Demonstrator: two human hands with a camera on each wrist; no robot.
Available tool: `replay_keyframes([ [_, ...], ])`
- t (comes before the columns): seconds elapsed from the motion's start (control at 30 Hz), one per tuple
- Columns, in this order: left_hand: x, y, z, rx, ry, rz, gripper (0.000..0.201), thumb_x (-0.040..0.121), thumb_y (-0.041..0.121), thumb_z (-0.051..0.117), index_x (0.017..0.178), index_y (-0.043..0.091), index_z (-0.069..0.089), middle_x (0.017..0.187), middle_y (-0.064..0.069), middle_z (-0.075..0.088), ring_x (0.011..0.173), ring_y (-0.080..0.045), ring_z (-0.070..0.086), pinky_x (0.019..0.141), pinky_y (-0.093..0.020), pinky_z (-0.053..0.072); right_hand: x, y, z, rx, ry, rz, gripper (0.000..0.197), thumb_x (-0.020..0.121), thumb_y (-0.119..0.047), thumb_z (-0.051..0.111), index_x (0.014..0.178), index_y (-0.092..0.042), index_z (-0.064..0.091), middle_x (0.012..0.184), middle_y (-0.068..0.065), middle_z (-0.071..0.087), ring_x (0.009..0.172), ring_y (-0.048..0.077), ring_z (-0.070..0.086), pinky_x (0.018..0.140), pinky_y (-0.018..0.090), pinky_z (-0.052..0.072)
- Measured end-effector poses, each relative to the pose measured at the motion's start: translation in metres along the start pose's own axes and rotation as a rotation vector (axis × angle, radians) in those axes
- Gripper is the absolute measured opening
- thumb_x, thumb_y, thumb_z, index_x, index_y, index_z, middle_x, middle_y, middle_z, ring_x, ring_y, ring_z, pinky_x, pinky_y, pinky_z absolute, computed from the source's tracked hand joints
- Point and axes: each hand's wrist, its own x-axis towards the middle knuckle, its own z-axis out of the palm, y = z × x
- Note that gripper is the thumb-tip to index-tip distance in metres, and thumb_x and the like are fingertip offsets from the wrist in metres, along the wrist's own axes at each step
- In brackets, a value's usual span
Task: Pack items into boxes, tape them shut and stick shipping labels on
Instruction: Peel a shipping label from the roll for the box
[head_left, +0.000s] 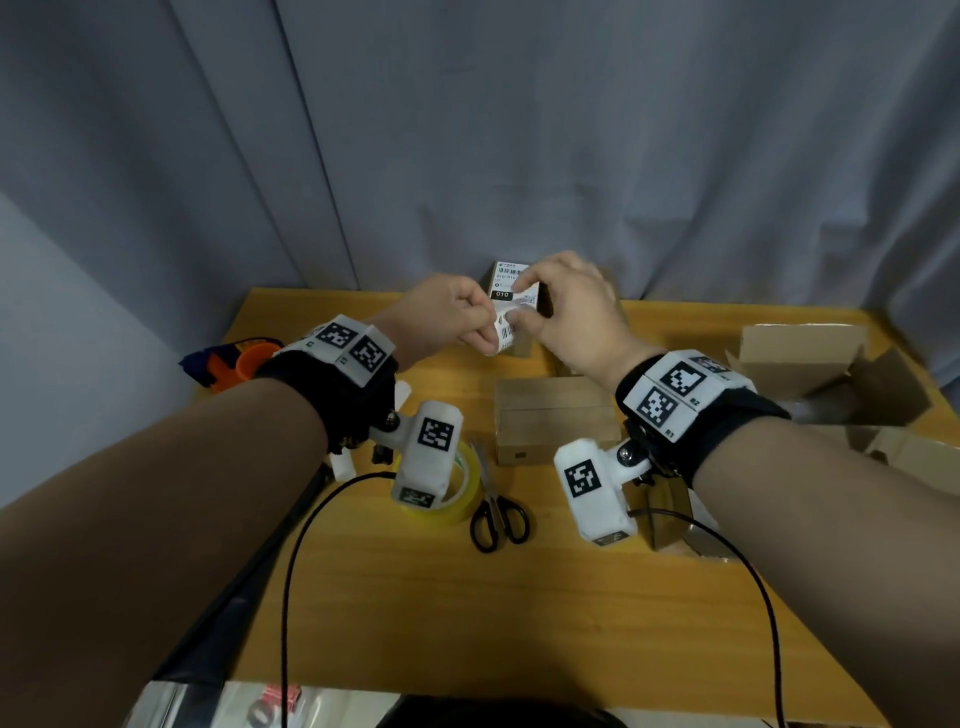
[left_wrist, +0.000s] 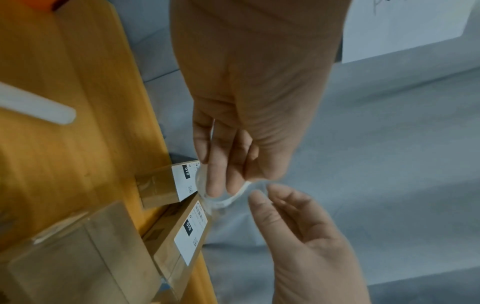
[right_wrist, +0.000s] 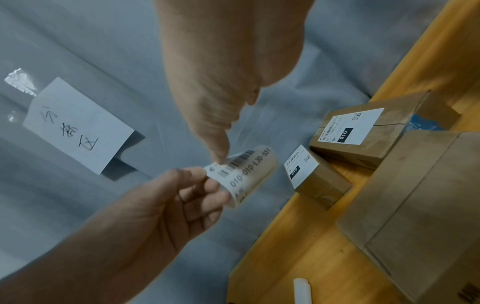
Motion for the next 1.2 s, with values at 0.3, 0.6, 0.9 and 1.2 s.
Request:
replay_keyframes([
  [0.3, 0.006, -0.002, 0.011, -0.441, 0.121, -0.009, 0.009, 0.092, 0.007, 0.056, 0.086, 0.012, 0.059, 0.087, -0.008, 0.067, 0.082, -0.016, 0.066, 0.093, -0.031, 0.051, -0.002, -0.009, 0.007, 0.494, 0.123, 0.051, 0.008, 0.084, -0.012, 0.071, 0.091, -0.009, 0.073, 0.085, 0.0, 0.069, 0.078, 0.007, 0.062, 0.078, 0.016, 0.05],
  [0.6, 0.002, 0.0, 0.015, -0.322, 0.111, 0.022, 0.006, 0.094, 0.018, 0.056, 0.093, 0.018, 0.063, 0.091, 0.003, 0.066, 0.083, -0.001, 0.064, 0.085, -0.019, 0.046, 0.0, 0.0, 0.006, 0.585, 0.11, 0.04, 0.012, 0.083, -0.01, 0.072, 0.094, -0.008, 0.073, 0.085, 0.001, 0.071, 0.083, 0.013, 0.067, 0.083, 0.024, 0.054],
  [0.9, 0.003, 0.003, 0.018, -0.291, 0.166, 0.077, 0.011, 0.092, 0.009, 0.058, 0.085, 0.014, 0.065, 0.087, 0.001, 0.066, 0.078, -0.004, 0.064, 0.081, -0.013, 0.049, 0.0, 0.003, 0.006, 0.596, 0.105, 0.041, 0.01, 0.082, -0.013, 0.074, 0.092, -0.013, 0.074, 0.086, 0.004, 0.072, 0.086, 0.019, 0.069, 0.085, 0.034, 0.056],
  [1.2, 0.005, 0.006, 0.023, -0.267, 0.239, 0.056, 0.012, 0.091, 0.008, 0.057, 0.092, 0.003, 0.068, 0.076, 0.001, 0.066, 0.063, 0.005, 0.062, 0.066, -0.008, 0.046, -0.001, 0.005, 0.005, 0.552, 0.103, -0.017, 0.01, 0.085, -0.009, 0.069, 0.094, -0.012, 0.073, 0.085, -0.001, 0.069, 0.081, 0.01, 0.065, 0.081, 0.021, 0.052],
])
